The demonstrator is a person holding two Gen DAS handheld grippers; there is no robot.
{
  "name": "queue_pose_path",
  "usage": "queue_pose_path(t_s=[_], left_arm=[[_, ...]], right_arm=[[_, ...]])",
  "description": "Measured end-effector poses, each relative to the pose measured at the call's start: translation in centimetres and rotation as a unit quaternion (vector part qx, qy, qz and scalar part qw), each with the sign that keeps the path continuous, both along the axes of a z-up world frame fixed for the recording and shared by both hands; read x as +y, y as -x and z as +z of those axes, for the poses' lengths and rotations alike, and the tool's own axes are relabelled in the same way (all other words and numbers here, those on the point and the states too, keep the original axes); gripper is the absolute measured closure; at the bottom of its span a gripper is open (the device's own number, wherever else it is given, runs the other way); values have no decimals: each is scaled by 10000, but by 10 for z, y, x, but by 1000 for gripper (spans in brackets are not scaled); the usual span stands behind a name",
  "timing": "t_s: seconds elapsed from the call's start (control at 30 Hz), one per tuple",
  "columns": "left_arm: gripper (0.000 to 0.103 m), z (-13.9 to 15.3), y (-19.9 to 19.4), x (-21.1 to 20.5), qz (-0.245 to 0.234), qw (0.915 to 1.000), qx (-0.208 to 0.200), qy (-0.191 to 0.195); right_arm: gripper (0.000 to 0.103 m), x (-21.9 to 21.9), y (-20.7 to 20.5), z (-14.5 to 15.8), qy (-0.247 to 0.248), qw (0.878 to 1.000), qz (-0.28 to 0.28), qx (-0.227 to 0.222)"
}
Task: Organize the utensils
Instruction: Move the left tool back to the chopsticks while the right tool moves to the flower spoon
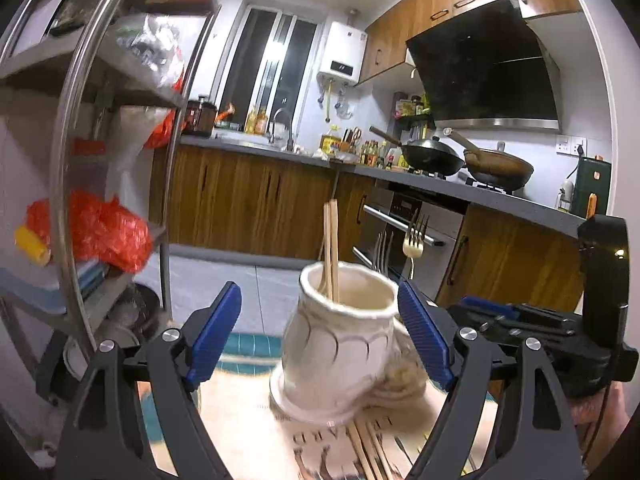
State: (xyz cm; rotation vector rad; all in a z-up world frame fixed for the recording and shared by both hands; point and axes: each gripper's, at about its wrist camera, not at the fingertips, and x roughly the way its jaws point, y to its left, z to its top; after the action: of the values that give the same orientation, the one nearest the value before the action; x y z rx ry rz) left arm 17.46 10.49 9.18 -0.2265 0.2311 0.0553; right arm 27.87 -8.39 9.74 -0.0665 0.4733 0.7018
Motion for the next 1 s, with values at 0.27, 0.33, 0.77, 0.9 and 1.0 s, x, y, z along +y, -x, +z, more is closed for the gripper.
queue_pose_path(t_s=[0.27, 0.33, 0.77, 0.9, 1.0], left_arm=[[25, -23, 14, -6, -217, 9980, 556, 206], [28, -28, 18, -12, -331, 9970, 689, 155], [55, -94, -8, -52, -1100, 9639, 2397, -367], [60, -105, -13, -61, -1165, 9561, 2633, -537], [67, -110, -15, -64, -1206, 9515, 2765, -605]], right_arm=[[72, -39, 14, -16, -46, 9991, -154, 394], [72, -47, 14, -25, 21, 9981, -201, 588], [73, -64, 22, -84, 713, 9843, -181, 1605], [73, -57, 26, -95, 967, 9805, -84, 1710], [76, -51, 29, -102, 1137, 9779, -5, 1752]])
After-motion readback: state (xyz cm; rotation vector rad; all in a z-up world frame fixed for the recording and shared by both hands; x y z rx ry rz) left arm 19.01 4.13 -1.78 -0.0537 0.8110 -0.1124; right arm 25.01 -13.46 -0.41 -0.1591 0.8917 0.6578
